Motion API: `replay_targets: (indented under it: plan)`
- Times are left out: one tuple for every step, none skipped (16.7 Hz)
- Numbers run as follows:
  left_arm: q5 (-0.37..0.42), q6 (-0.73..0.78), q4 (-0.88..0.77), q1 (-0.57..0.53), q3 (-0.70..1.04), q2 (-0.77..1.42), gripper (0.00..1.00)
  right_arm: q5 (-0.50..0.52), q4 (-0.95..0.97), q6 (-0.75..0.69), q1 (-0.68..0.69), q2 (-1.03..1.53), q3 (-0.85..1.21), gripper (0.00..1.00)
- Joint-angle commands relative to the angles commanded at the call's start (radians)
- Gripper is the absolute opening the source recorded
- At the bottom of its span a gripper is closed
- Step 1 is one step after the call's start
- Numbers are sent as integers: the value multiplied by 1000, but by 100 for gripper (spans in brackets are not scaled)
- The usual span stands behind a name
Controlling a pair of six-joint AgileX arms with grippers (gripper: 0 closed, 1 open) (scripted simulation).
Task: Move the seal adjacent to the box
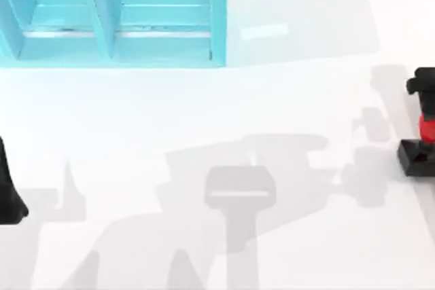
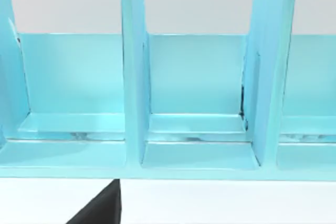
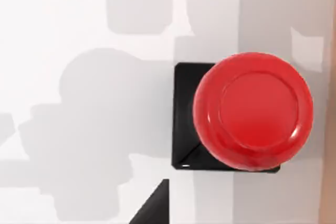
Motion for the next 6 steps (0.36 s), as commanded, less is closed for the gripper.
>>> replay_targets:
  plan:
    - [0,0,0,0,0,0,100,0,0,0,0,0,0,100]
    - [0,0,0,0,0,0,100,0,0,0,0,0,0,100]
    - [0,0,0,0,0,0,100,0,0,0,0,0,0,100]
    - [0,0,0,0,0,0,100,0,0,0,0,0,0,100]
    - [0,0,0,0,0,0,100,0,0,0,0,0,0,100]
    - [0,0,0,0,0,0,100,0,0,0,0,0,0,100]
